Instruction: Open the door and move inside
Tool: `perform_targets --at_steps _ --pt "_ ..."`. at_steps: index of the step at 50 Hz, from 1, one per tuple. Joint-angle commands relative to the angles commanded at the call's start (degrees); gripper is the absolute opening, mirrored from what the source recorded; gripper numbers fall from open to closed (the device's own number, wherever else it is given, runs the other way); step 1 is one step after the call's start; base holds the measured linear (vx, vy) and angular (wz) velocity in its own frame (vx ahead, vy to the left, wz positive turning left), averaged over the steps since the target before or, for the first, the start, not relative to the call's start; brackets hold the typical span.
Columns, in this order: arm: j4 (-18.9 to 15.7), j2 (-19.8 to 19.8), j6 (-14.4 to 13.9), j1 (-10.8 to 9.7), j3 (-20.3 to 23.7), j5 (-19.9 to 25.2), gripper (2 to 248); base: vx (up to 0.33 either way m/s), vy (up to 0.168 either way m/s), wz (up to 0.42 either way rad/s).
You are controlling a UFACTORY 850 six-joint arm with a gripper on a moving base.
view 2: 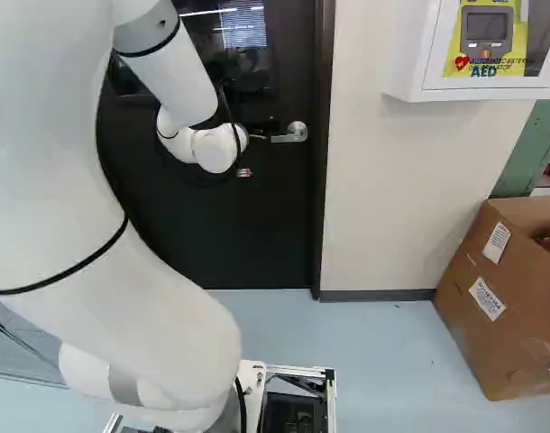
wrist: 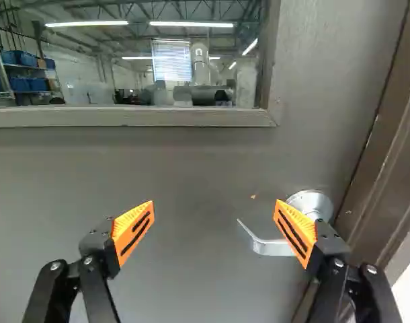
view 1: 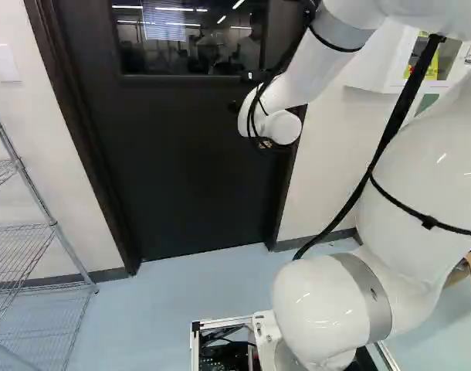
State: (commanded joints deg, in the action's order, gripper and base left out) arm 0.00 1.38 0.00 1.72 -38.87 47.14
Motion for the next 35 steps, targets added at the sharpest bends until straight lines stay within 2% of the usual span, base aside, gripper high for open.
perform_targets --at_steps 12,35 --pt "0.0 -1.41 0.0 0.21 -2.54 -3.61 247 0.0 0.0 0.0" --pt "0.0 -2.96 0.0 0.22 -2.94 -4.13 247 0.0 0.0 0.0"
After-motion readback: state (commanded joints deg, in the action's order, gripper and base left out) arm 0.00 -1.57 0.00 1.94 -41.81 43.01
